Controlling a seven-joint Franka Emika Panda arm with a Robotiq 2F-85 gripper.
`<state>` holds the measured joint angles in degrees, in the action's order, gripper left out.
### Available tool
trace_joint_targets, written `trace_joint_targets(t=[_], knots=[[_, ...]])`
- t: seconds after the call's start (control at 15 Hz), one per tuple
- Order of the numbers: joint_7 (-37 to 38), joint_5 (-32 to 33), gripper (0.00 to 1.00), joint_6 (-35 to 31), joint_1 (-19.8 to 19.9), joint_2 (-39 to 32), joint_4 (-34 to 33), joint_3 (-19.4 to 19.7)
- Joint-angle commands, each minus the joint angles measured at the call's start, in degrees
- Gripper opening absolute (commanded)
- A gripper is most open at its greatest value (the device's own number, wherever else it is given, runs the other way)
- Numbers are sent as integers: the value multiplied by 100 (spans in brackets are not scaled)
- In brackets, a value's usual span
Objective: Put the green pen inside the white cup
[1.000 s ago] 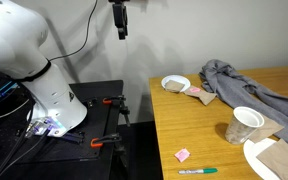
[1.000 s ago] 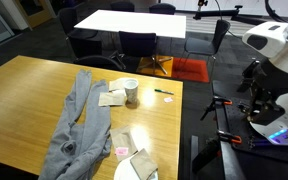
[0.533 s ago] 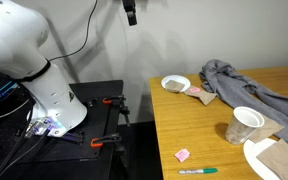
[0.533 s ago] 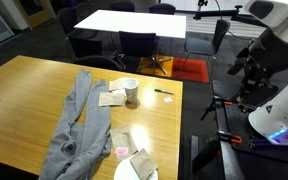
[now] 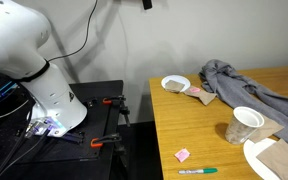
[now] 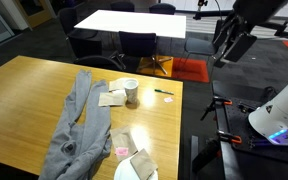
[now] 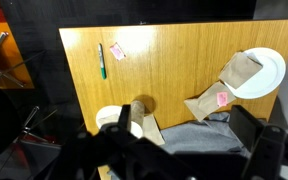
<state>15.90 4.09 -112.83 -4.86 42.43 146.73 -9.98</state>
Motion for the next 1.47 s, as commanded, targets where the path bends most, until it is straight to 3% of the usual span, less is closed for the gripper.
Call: trace_joint_targets(t=[0.0, 0.27, 0.67, 1.13, 1.4], knots=[[-546, 27, 100, -236, 213, 31, 48, 472], [-818, 72, 100, -367, 548, -41, 214, 895], [-884, 220, 100, -871, 1025, -235, 657, 1182], [-941, 503, 100, -2353, 1398, -829, 1341, 1331], [-1024, 694, 100, -2807, 1612, -1508, 1289, 1412]])
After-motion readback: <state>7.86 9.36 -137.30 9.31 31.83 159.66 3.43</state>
